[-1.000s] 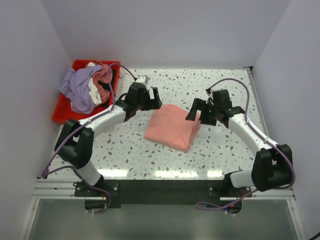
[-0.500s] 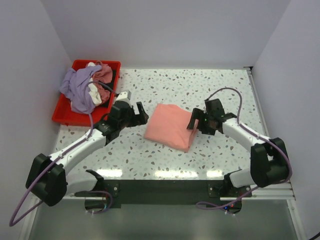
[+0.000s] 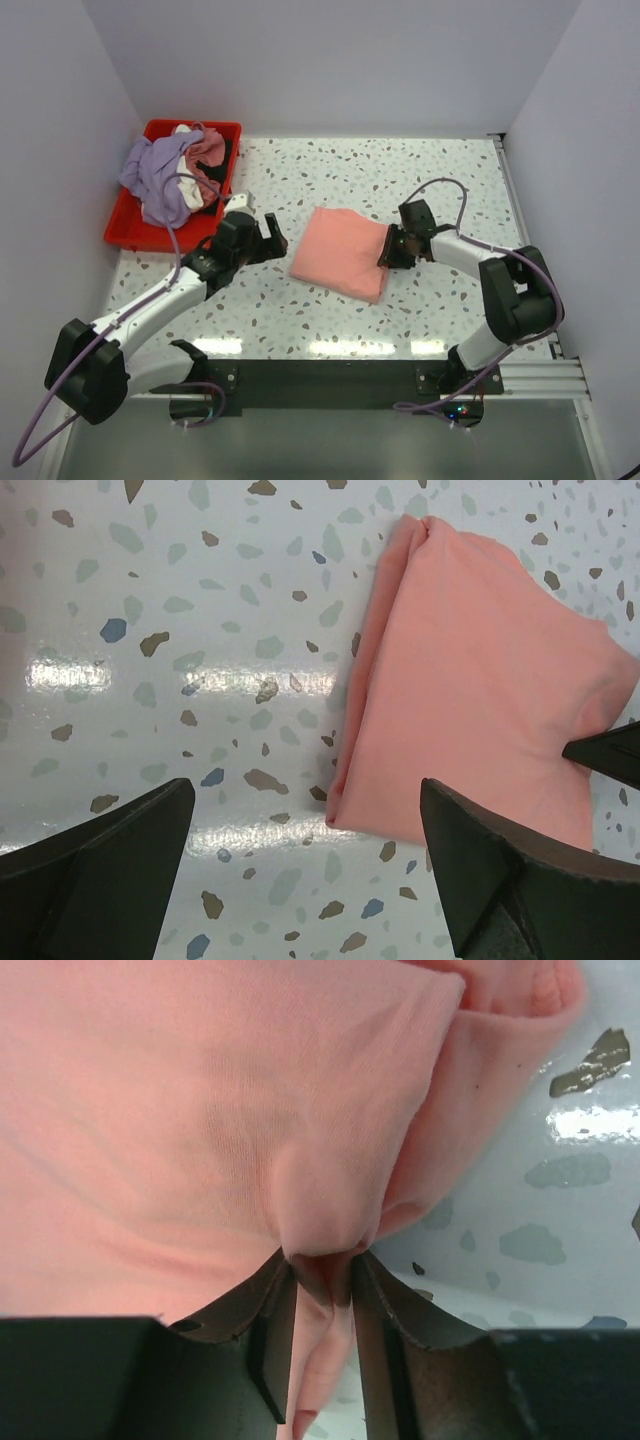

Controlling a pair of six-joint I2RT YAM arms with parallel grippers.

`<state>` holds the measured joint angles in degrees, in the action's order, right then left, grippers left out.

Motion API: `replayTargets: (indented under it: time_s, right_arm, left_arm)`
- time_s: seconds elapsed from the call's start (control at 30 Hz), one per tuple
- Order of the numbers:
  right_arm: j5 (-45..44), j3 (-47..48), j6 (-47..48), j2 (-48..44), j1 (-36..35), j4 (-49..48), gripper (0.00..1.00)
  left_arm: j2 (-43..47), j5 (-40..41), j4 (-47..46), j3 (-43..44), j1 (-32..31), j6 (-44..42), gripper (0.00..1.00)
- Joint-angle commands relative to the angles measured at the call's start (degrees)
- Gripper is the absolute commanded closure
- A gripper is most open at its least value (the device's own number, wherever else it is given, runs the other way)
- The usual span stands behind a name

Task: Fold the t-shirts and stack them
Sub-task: Neatly place the folded tshirt to the corner

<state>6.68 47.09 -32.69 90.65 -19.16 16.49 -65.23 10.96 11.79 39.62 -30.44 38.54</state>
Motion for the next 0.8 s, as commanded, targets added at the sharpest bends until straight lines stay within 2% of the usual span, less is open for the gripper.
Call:
replayTargets:
  time_s: [0.0,0.07,0.13,0.27,0.4,0.5,0.77]
  right_arm:
    - [-2.81,1.24,1.22,3.74,-0.44,-2.34,0.7]
    - [-2.72,3.09,2.88,6.11,-0.35,-2.51,0.78]
    - [-3.68,5.46,4.2,8.47,-0.35,-2.78,0.81]
    - [-8.42,13.18,11.57,13.57,-0.44,0.03,1.0]
    - [-17.29,22.15,17.56,18.58,-0.35,3.46,1.0]
    - [-25.03,32.41,21.69,23.75,0.35,6.88,1.0]
    - [-31.18,46.06,29.08,33.53,7.9,8.38,1.0]
  left_arm:
    - [1.34,2.75,0.25,-0.07,-0.15,0.92,0.0]
    - [1.42,2.92,0.6,-0.06,-0.15,0.83,0.0]
    - [1.42,3.28,1.04,-0.15,-0.15,0.74,0.0]
    - [2.04,4.86,2.36,0.02,-0.15,0.74,0.0]
    - [3.09,6.7,4.81,0.64,-0.15,0.39,0.0]
    - [4.15,8.46,6.22,0.81,-0.15,0.65,0.0]
    - [4.5,12.15,8.86,1.78,-0.06,1.18,0.0]
